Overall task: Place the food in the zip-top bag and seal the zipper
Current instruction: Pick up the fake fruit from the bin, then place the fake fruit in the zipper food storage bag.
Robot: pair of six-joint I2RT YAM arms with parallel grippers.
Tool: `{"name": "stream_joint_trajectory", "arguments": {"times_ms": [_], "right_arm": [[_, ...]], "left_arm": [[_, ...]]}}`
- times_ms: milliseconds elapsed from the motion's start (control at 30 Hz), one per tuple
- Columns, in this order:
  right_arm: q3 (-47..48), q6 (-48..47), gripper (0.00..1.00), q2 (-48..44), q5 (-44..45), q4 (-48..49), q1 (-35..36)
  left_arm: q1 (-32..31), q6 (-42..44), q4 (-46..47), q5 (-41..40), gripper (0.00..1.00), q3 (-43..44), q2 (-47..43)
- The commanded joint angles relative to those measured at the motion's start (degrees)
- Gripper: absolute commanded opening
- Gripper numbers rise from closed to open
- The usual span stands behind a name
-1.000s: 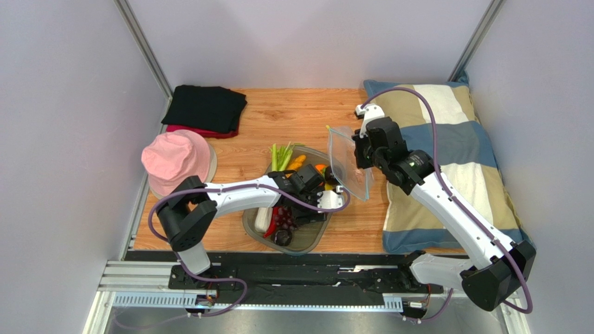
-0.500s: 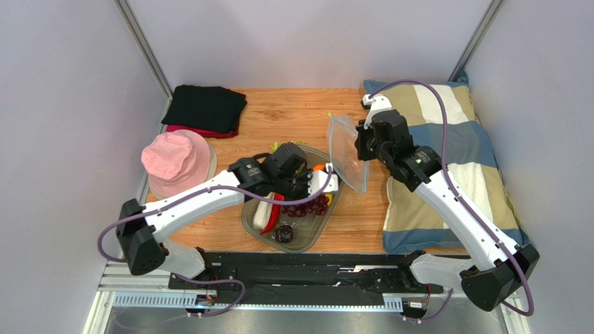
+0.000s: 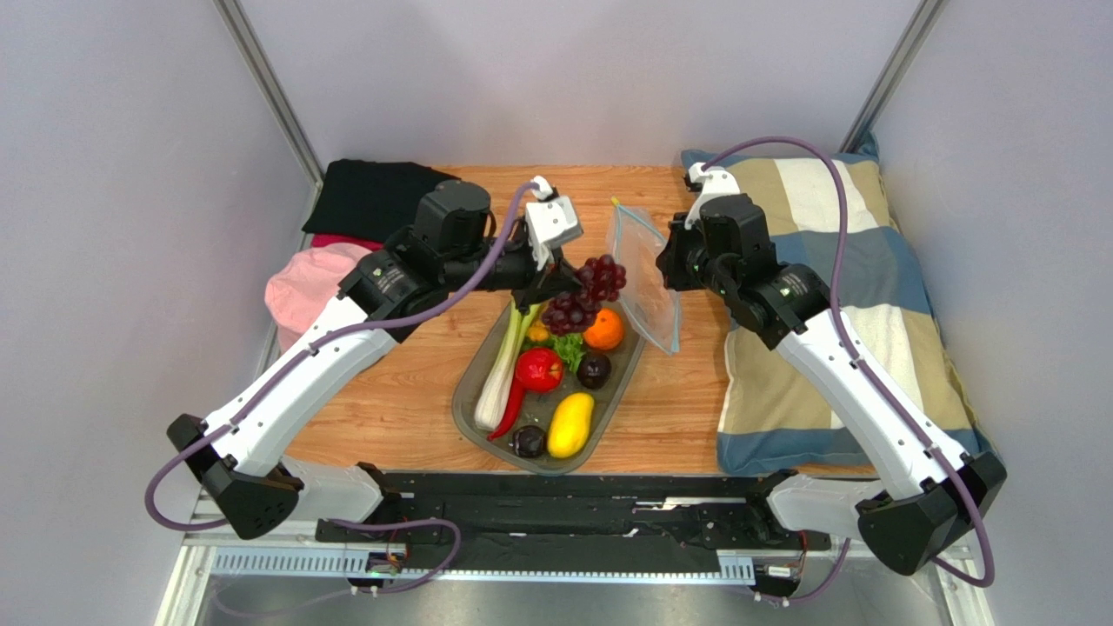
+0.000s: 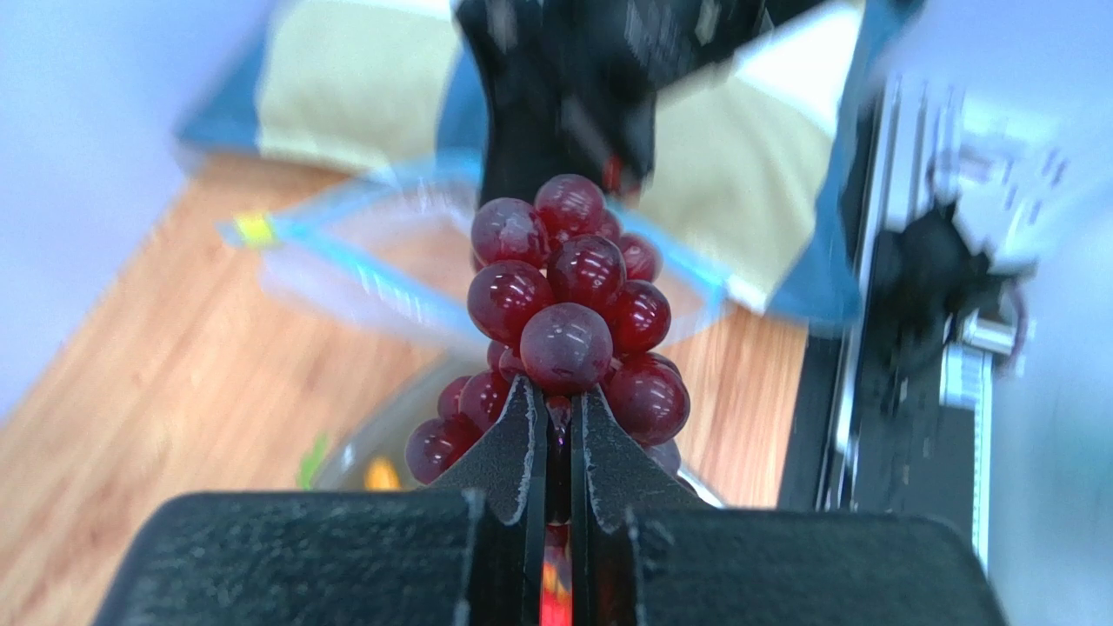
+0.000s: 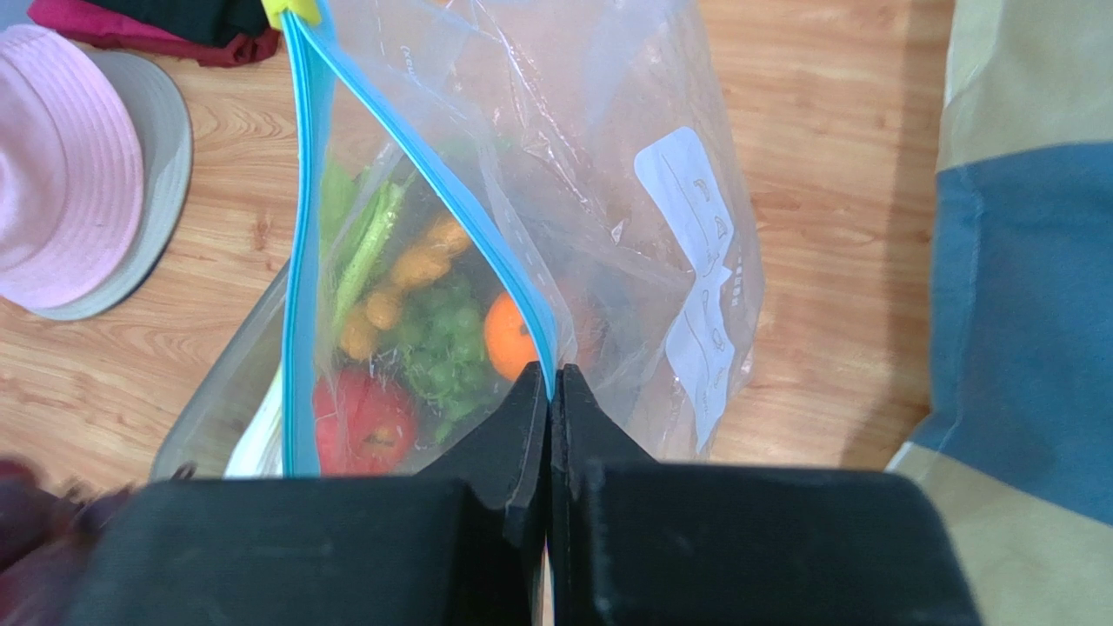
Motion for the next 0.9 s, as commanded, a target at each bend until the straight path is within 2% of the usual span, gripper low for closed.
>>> {"name": "stream_joint_trajectory", "arguments": {"times_ms": [0, 167, 333, 600, 733, 867], "right_arm": [[2.1, 6.5, 0.00, 1.5, -4.7, 1.0, -2.8], [2.8, 10.4, 0.00, 3.7, -8.7, 0.8, -4.5], [3.8, 13.4, 0.00, 4.8, -11.5, 0.9, -5.6], [3.2, 16.4, 0.00, 5.4, -13.1, 0.7, -7.7], [2.8, 19.3, 0.00, 6.1, -15.1, -0.2, -11.7], [1.7, 22.1, 0.00, 6.6, -17.9, -0.6, -14.5]], "left_arm": [[-0.2, -14.1, 20.2, -1.7, 0.00, 3.4, 0.3], [-0.2, -20.6, 32.5, -9.1, 0.00, 3.6, 5.2], [-0.3, -25.6, 41.3, -10.2, 0.00, 0.7, 8.9], [-1.1, -29.0, 42.8, -11.4, 0.00, -1.2, 13.3], [-1.5, -27.9, 41.7, -9.7, 0.00, -7.0, 12.9], [-2.1, -23.1, 40.0, -7.6, 0.00, -12.1, 11.4]]}}
